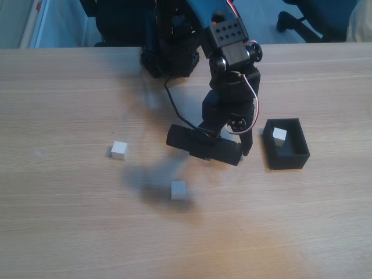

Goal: Pick blocks and place them in the box.

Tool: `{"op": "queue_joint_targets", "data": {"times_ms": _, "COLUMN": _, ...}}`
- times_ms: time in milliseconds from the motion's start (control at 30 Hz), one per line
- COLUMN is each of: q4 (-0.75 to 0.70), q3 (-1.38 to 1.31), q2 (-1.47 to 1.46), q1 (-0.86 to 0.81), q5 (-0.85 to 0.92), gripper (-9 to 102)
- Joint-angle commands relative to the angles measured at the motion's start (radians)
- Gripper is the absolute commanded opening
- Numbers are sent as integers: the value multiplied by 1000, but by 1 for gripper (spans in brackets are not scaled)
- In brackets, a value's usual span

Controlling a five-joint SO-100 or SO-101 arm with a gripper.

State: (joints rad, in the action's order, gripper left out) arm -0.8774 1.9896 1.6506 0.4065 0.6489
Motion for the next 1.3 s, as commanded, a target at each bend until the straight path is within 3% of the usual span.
{"op": "queue_joint_targets", "data": {"times_ms": 0, "q4": 32, "q3": -49, "q2": -2, "q1": -5, "q5": 12, "gripper": 18}}
{"op": "queue_joint_targets", "data": {"times_ms": 400, "q4": 49, "q3": -38, "q2": 3, "q1": -12, "q5": 28, "gripper": 0}}
{"op": "queue_joint_targets", "data": {"times_ms": 633, "q4": 2, "q3": -32, "q2": 186, "q1": 12, "q5": 75, "gripper": 0}}
{"op": "queue_joint_targets", "data": {"times_ms": 867, "q4": -98, "q3": -104, "q2": 410, "q1": 218, "q5": 201, "gripper": 0}}
{"op": "queue_joint_targets", "data": {"times_ms": 1033, "q4": -141, "q3": -232, "q2": 370, "q1": 357, "q5": 209, "gripper": 0}}
{"op": "queue_joint_targets", "data": {"times_ms": 1267, "q4": -46, "q3": -267, "q2": 252, "q1": 388, "q5": 242, "gripper": 1}}
